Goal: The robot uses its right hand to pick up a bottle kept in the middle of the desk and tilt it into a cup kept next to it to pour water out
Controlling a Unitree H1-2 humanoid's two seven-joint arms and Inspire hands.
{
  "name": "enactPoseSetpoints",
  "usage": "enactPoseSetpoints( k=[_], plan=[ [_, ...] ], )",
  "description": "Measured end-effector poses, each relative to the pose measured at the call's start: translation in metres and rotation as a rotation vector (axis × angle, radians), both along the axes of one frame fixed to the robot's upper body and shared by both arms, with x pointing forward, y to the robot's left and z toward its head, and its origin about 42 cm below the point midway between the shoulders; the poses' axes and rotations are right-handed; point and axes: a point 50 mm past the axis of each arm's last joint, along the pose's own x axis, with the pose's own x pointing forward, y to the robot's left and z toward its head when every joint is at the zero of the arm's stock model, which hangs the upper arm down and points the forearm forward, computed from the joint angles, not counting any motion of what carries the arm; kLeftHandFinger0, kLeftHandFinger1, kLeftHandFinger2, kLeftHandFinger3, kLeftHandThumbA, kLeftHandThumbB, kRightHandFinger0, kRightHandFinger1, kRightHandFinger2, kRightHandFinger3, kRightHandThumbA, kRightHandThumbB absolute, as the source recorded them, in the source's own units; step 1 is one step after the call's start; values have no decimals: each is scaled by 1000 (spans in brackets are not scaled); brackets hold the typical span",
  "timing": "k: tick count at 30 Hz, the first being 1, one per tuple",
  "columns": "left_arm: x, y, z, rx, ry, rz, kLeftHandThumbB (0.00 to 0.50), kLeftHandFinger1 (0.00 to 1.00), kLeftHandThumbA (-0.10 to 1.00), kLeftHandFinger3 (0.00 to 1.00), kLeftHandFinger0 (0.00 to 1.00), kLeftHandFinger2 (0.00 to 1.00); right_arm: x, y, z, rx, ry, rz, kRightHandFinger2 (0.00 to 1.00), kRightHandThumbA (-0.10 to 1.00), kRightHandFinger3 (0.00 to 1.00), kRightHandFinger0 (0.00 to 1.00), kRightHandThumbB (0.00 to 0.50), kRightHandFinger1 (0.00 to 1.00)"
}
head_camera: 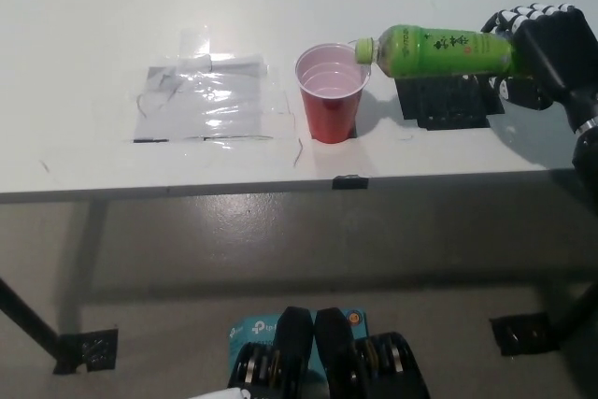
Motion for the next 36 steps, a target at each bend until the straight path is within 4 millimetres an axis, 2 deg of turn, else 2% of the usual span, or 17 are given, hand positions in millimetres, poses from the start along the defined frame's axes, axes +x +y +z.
enactPoseSetpoints(
  k=[4, 9, 10, 11, 13, 14, 16, 20, 23, 24, 26, 29, 30, 33, 34, 36],
  plan=[
    [0, 0, 0, 0, 0, 0, 500, 1000, 503, 1000, 1000, 1000, 1, 3, 6, -7, -7, 2, 37, -100, 351, 0, 81, 70],
    [0, 0, 0, 1, 0, 0, 500, 1000, 492, 1000, 1000, 1000, 2, 8, 10, -13, -10, 7, 22, -5, 396, 0, 78, 66],
    [0, 0, 0, 1, 0, 0, 500, 1000, 509, 1000, 1000, 1000, 2, 8, 10, -15, -10, 6, 13, -27, 396, 0, 97, 56],
    [0, 0, 0, 1, 0, 0, 500, 1000, 501, 1000, 1000, 1000, 2, 8, 10, -17, -8, 6, 5, -77, 379, 0, 96, 48],
    [0, 0, 0, 1, 0, 0, 500, 1000, 494, 1000, 1000, 1000, 2, 8, 10, -18, -6, 7, 6, -100, 368, 0, 96, 55],
    [0, 0, 0, 1, 0, 0, 500, 1000, 486, 1000, 1000, 1000, 2, 8, 10, -19, -5, 7, 0, -100, 325, 0, 54, 41],
    [0, 0, 0, 1, 1, 0, 500, 1000, 492, 1000, 1000, 1000, 2, 8, 10, -21, -4, 8, 0, -100, 304, 0, 38, 21],
    [0, 0, 0, 2, 1, 0, 500, 1000, 488, 1000, 1000, 1000, 2, 9, 11, -26, -3, 9, 0, -100, 267, 0, 25, 0],
    [0, 0, 0, 2, 0, 0, 500, 1000, 508, 1000, 1000, 1000, 3, 10, 14, -37, -7, 12, 14, -100, 297, 0, 54, 17],
    [0, 0, 0, 3, 0, -1, 500, 1000, 507, 1000, 1000, 1000, 4, 11, 16, -49, -10, 14, 9, -100, 269, 0, 20, 20],
    [0, 0, 0, 4, 2, -5, 500, 1000, 502, 1000, 1000, 1000, 5, 12, 21, -68, -20, 19, 25, -50, 286, 0, 99, 23],
    [0, 0, 0, 4, 3, -7, 500, 1000, 505, 1000, 1000, 1000, 7, 15, 28, -95, -35, 29, 62, -16, 327, 0, 157, 27],
    [0, 0, 0, 4, 3, -7, 500, 1000, 507, 1000, 1000, 1000, 7, 16, 30, -104, -40, 33, 46, 12, 360, 0, 196, 1],
    [0, 0, 0, 4, 3, -7, 500, 1000, 519, 1000, 1000, 1000, 9, 20, 41, -133, -66, 52, 41, 33, 353, 0, 200, 0],
    [0, 0, 0, 5, 3, -7, 500, 1000, 515, 1000, 1000, 1000, 9, 21, 43, -137, -72, 55, 39, -3, 355, 0, 223, 0],
    [0, 0, 0, 6, 2, -7, 500, 1000, 506, 1000, 1000, 1000, 11, 24, 49, -146, -86, 65, 41, 3, 346, 0, 229, 5]
  ],
)
